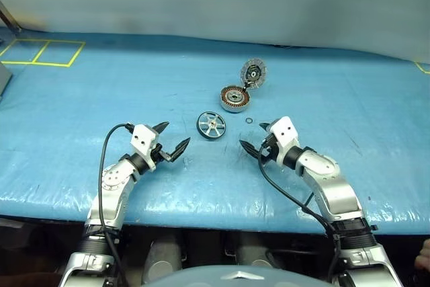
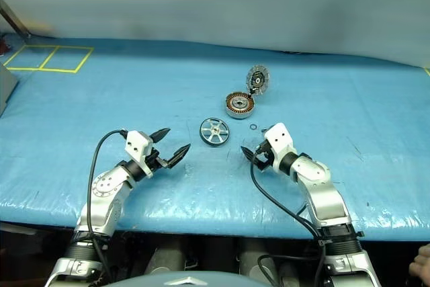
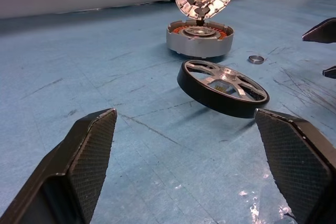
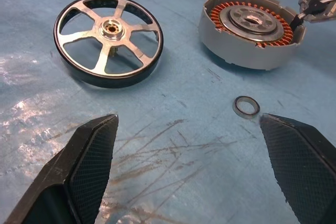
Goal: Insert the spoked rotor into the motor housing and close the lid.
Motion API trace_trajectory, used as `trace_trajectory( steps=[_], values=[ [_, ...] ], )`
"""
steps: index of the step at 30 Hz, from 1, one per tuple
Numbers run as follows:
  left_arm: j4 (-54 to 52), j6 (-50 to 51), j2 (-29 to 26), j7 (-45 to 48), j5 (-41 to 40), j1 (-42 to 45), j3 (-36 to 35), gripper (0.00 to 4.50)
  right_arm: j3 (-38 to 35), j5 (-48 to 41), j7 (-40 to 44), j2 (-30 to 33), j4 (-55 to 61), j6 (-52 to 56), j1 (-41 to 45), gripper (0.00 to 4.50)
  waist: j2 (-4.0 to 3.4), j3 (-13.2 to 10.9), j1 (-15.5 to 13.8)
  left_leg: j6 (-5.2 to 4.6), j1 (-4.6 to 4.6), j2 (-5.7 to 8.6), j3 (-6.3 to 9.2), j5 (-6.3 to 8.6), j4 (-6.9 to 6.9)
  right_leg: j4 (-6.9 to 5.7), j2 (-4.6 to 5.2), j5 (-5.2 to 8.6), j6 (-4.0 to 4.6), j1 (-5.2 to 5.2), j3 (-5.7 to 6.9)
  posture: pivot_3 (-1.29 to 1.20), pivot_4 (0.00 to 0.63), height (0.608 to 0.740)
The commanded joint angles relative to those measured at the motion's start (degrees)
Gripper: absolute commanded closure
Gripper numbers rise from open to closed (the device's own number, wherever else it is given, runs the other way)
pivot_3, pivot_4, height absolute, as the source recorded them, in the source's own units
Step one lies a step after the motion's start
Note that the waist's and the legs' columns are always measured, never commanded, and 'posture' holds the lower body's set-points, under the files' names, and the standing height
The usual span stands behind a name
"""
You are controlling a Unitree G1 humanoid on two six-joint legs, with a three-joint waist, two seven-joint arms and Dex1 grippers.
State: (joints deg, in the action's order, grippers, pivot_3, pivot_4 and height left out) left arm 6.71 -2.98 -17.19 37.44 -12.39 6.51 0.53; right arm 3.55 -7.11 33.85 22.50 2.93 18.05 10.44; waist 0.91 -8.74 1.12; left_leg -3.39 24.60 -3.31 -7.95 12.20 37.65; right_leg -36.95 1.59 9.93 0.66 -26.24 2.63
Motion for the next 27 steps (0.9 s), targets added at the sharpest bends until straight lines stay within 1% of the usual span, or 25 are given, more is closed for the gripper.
trace_trajectory(
  steps=[1,8,13,15,18,21,24,27],
  values=[
    [-2.4,-0.7,0.2,-0.3,-0.6,-0.1,-0.3,0.00,-0.3,-0.3,0.4,0.5,0.9,-0.3,0.8,0.00,0.00,0.0,-0.1,0.00,0.00,0.00,0.00,0.00,0.00,0.00,0.00,0.00,0.00,0.00,0.00,0.00,0.150,0.740],
    [-2.3,-0.7,0.4,-0.4,-0.6,-0.1,-0.3,0.00,1.1,1.0,2.1,2.4,-0.3,-0.4,2.5,0.00,0.00,0.0,-0.1,-0.01,0.01,0.00,0.00,0.01,0.01,0.00,0.00,0.00,0.00,0.00,0.00,0.00,0.150,0.740],
    [-1.9,-0.8,0.6,-0.3,-0.4,0.3,0.1,0.00,6.1,5.8,8.5,8.8,-6.1,-1.5,11.6,0.00,0.00,0.0,0.1,-0.04,0.01,0.01,-0.03,0.02,0.13,-0.03,0.01,-0.01,-0.02,-0.02,0.11,0.00,0.150,0.740],
    [-1.8,-0.8,0.7,-0.3,-0.3,0.4,0.4,0.00,8.3,7.2,11.7,10.3,-8.7,-2.2,15.2,0.00,0.00,0.0,0.1,-0.05,0.01,0.00,0.02,0.03,0.13,-0.02,0.00,-0.01,-0.01,-0.01,0.14,0.00,0.150,0.740],
    [-1.7,-0.9,1.0,-0.4,0.0,0.5,0.8,0.00,13.3,10.4,18.1,11.7,-15.1,-4.5,23.7,0.00,0.00,0.0,0.2,-0.06,0.08,-0.01,0.00,0.03,0.11,-0.01,-0.03,-0.01,0.00,-0.06,0.15,0.00,0.150,0.740],
    [-2.1,-1.0,1.3,-0.6,0.3,0.0,1.1,0.00,18.0,14.6,21.8,10.9,-23.6,-8.3,32.0,0.00,0.00,0.0,0.3,-0.09,0.08,-0.01,-0.03,0.04,0.12,-0.02,-0.06,-0.01,0.01,-0.07,0.12,0.00,0.150,0.740],
    [-2.5,-1.1,1.5,-0.8,0.5,-0.6,1.3,0.00,20.9,18.2,22.6,9.2,-32.2,-12.2,38.1,0.00,0.00,0.0,0.2,-0.12,0.10,-0.01,-0.03,0.05,0.12,-0.01,-0.06,-0.01,0.01,-0.06,0.14,0.00,0.150,0.740],
    [-2.9,-1.0,1.4,-1.0,0.5,-1.3,1.5,0.00,23.3,22.1,21.4,6.2,-43.0,-16.6,44.8,0.00,0.00,0.0,0.3,-0.14,0.10,-0.01,-0.09,0.06,0.13,-0.01,-0.03,-0.01,0.02,-0.07,0.13,0.00,0.150,0.740]
  ],
)
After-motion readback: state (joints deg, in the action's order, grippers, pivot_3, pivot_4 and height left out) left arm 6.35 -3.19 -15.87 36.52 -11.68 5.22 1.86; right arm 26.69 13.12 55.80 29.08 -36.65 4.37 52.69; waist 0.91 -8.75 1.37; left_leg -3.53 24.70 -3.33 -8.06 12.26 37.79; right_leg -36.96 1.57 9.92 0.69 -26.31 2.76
